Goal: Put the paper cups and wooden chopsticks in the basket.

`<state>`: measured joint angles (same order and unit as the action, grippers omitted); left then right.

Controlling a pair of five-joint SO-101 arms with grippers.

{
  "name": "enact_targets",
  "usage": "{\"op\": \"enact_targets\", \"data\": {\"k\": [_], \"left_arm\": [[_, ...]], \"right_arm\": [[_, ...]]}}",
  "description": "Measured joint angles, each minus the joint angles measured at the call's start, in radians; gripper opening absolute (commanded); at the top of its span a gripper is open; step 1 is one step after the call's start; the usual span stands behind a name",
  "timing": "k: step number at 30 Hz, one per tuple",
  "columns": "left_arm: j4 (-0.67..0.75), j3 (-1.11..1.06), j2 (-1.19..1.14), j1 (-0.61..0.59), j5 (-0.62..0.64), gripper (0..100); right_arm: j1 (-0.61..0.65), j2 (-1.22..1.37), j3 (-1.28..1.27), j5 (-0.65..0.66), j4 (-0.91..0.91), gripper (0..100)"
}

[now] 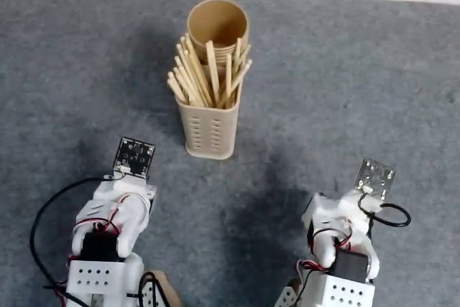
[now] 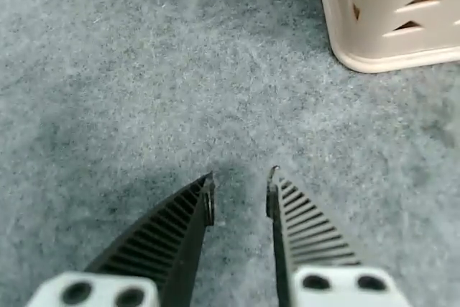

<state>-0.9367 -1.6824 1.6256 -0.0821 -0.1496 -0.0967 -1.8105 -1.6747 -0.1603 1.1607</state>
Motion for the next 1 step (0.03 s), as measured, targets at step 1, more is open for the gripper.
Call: {"op": "enact_targets", "data": {"k": [1], "left_arm": [[0.0, 0.0, 0.0, 0.0, 0.0, 16]], "right_arm": [[0.0, 0.0, 0.0, 0.0, 0.0, 36.8]]}}
